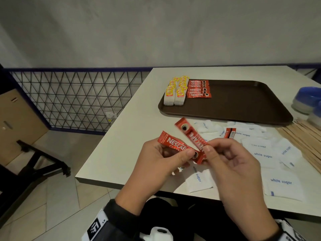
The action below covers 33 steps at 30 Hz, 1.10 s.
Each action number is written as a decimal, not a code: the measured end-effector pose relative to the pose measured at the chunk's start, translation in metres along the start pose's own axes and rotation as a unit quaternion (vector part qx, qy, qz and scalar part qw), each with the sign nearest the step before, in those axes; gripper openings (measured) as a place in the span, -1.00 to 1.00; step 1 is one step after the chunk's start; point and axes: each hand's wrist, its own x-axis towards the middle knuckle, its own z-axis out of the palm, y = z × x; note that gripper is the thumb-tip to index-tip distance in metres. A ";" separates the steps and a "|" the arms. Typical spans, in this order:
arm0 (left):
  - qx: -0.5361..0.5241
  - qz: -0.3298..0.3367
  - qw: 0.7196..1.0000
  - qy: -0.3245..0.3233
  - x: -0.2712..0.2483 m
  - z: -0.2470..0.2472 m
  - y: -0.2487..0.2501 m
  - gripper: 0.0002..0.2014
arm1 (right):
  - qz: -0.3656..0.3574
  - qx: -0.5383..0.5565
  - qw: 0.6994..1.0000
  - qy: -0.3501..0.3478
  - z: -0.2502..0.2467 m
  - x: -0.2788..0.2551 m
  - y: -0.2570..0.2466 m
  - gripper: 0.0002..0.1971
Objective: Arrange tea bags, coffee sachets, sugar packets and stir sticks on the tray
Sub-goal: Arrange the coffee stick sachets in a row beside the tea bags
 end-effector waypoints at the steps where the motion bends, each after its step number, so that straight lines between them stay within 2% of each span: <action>1: 0.001 0.001 1.000 0.006 0.000 -0.001 0.000 -0.71 | 0.008 0.015 0.999 0.028 -0.001 0.002 0.001 -0.82; 4: -0.012 0.014 1.000 0.026 -0.001 -0.004 -0.002 -0.66 | 0.029 0.073 0.991 0.111 -0.007 0.006 0.001 -0.83; 7: -0.022 0.020 0.999 0.026 -0.001 -0.008 -0.003 -0.64 | 0.034 0.075 0.988 0.134 -0.009 0.004 -0.001 -0.79; 11: -0.016 0.014 1.000 -0.009 0.002 -0.013 -0.007 -0.66 | 0.008 0.025 0.997 0.075 -0.007 -0.004 -0.003 -0.71; 16: 0.050 -0.010 0.993 -0.102 0.003 -0.011 -0.004 -0.75 | -0.003 0.039 0.999 0.001 0.000 -0.005 -0.007 -0.57; 20: 0.054 -0.014 0.992 -0.116 0.004 -0.010 -0.003 -0.76 | -0.021 0.032 0.999 -0.024 0.005 -0.001 -0.017 -0.67; 24: 0.051 -0.019 0.990 -0.131 0.004 -0.011 0.000 -0.72 | -0.021 -0.023 0.998 -0.062 0.009 0.013 -0.023 -0.78; 27: 0.034 -0.014 0.992 -0.119 0.005 -0.012 -0.002 -0.73 | -0.019 -0.048 0.995 -0.081 0.010 0.018 -0.025 -0.86; 31: -0.046 -0.022 0.998 -0.046 0.004 -0.012 -0.002 -0.68 | -0.012 -0.105 0.990 -0.098 0.001 0.014 -0.029 -0.81; 33: -0.084 -0.039 0.996 -0.011 0.004 -0.013 -0.001 -0.63 | 0.016 -0.128 0.984 -0.121 -0.003 0.011 -0.027 -0.91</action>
